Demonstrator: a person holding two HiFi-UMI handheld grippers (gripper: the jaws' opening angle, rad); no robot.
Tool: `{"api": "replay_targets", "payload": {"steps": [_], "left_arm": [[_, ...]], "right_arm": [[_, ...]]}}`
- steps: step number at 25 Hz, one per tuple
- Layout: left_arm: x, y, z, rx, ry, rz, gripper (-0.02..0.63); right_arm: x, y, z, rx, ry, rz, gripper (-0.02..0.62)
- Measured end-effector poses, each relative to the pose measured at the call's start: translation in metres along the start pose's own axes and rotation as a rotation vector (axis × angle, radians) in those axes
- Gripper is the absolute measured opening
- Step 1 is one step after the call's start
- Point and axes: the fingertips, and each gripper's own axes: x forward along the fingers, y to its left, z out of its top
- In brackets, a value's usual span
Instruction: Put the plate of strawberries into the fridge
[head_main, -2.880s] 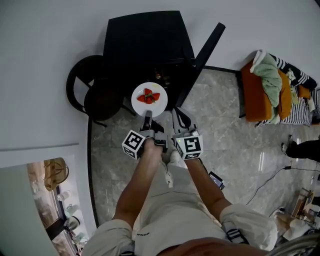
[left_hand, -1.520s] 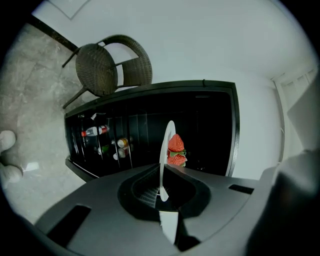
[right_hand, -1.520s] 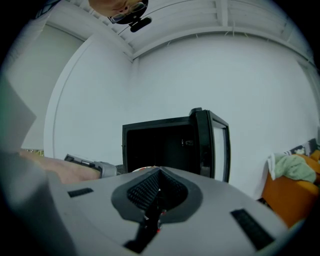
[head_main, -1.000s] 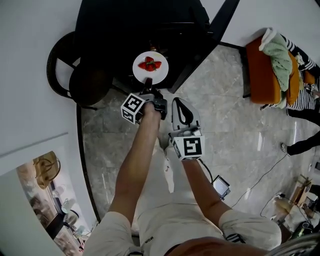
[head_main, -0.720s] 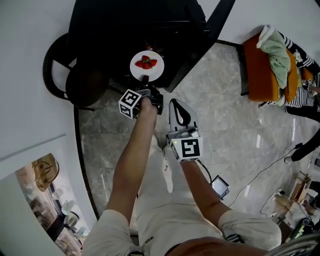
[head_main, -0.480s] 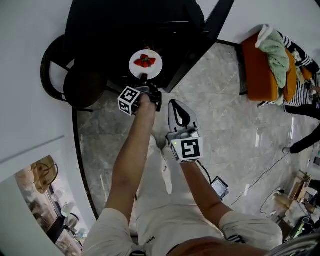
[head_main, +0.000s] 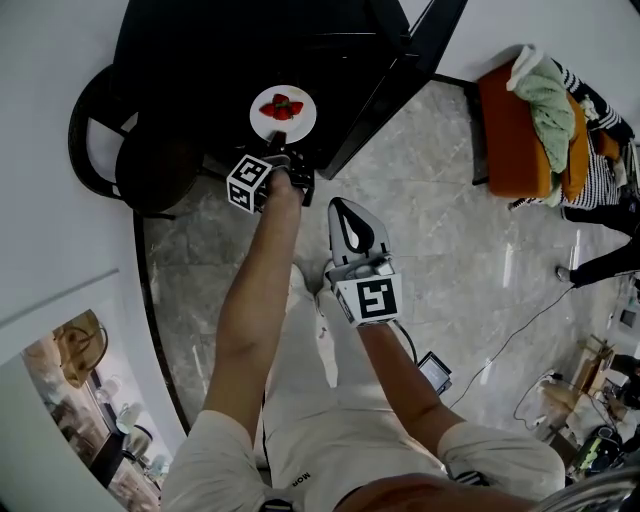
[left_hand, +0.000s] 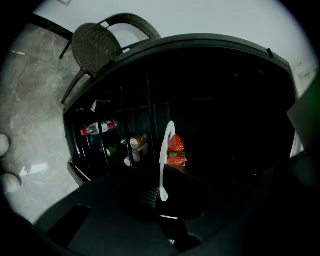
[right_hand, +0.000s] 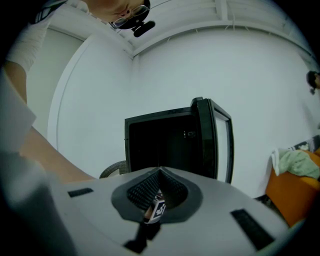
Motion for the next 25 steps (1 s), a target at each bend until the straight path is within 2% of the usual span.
{"api": "replay_targets", "payload": {"steps": [4, 7, 15, 25], "left_arm": [[0.002, 0.005, 0.001, -0.062, -0.032, 0.031, 0.009], [0.006, 0.013, 0.003, -0.047, -0.033, 0.062, 0.009], [0.018, 0.017, 0.005, -0.052, -0.021, 0.051, 0.009], [0.030, 0.014, 0.002, -0.052, -0.013, 0.086, 0.011]], "right_arm": [[-0.002, 0.000, 0.001, 0.016, -0.004, -0.002, 0.005], [-0.002, -0.002, 0.005, 0.030, -0.013, -0.005, 0.005], [-0.002, -0.002, -0.002, 0.029, 0.007, 0.003, 0.005], [0.002, -0.004, -0.005, 0.044, 0.017, 0.015, 0.005]]}}
